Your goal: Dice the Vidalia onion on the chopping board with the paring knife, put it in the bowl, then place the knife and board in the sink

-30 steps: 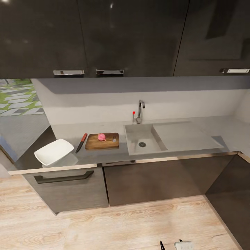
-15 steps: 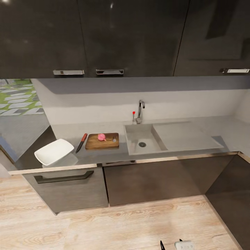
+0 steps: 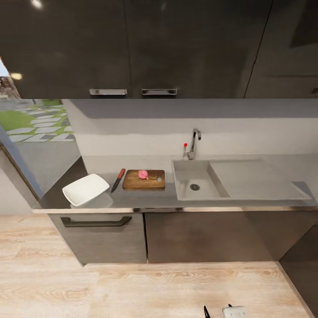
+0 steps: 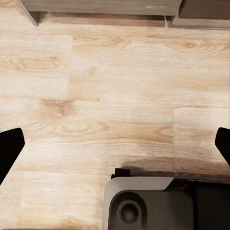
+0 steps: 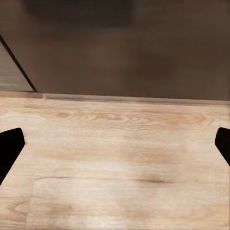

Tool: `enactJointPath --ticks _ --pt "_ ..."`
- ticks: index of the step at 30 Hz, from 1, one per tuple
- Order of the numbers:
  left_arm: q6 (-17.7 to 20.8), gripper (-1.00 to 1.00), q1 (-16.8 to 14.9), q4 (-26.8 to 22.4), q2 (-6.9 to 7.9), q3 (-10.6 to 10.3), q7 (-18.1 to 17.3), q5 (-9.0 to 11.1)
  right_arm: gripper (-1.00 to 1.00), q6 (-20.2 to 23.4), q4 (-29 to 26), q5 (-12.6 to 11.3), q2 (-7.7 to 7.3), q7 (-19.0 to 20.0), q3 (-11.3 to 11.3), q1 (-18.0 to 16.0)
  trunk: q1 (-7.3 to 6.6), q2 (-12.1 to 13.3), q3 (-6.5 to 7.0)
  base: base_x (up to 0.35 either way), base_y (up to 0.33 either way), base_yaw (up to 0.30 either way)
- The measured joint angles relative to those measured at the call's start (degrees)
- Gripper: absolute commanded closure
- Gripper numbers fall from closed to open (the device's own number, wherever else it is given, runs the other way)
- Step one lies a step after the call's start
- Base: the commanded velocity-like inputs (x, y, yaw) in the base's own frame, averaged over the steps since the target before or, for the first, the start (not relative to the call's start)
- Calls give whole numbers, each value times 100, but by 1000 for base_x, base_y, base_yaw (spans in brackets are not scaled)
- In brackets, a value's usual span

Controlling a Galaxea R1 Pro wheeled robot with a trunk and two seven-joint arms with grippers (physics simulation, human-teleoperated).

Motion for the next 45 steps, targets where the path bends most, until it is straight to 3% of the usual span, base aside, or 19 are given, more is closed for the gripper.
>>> enactJointPath --ticks 10,12,15,18,20,22,30,35,40,45 --pt "0 -100 0 37 0 0 0 0 -100 -28 0 0 0 0 -1 0 0 0 0 6 0 73" --pt "-2 -100 0 33 0 0 0 0 -100 -386 -68 1 -1 -9 -1 0 0 0 0 0 0 1" --pt "-2 -100 0 47 0 0 0 -3 -100 -655 -403 13 -1 -157 3 -1 0 0 0 0 0 0" --pt "-7 -100 0 198 0 5 0 -7 -100 -645 -1098 33 -8 -618 15 -1 0 0 1 0 0 0" --pt "-7 -100 0 242 0 6 0 -7 -100 -475 -1487 36 -9 -820 20 0 0 0 0 0 0 0" --pt "-13 -100 0 274 0 8 0 -8 -100 85 -2163 42 -10 -1020 28 -1 0 0 1 0 0 0" --pt "-16 -100 0 291 0 8 0 -8 -100 1257 -3575 43 -7 -1133 32 -1 0 0 0 0 0 0" --pt "-16 -100 0 288 0 1 0 -8 -100 2306 -4534 35 -3 -1394 31 -7 0 0 1 0 0 0" --pt "-16 -100 0 287 0 0 0 -8 -100 2969 -4984 33 7 -1553 35 -87 0 1 1 0 0 0" --pt "-16 -100 0 293 0 0 0 -8 -100 3632 -5071 33 22 -1621 37 -690 0 1 1 0 0 0"
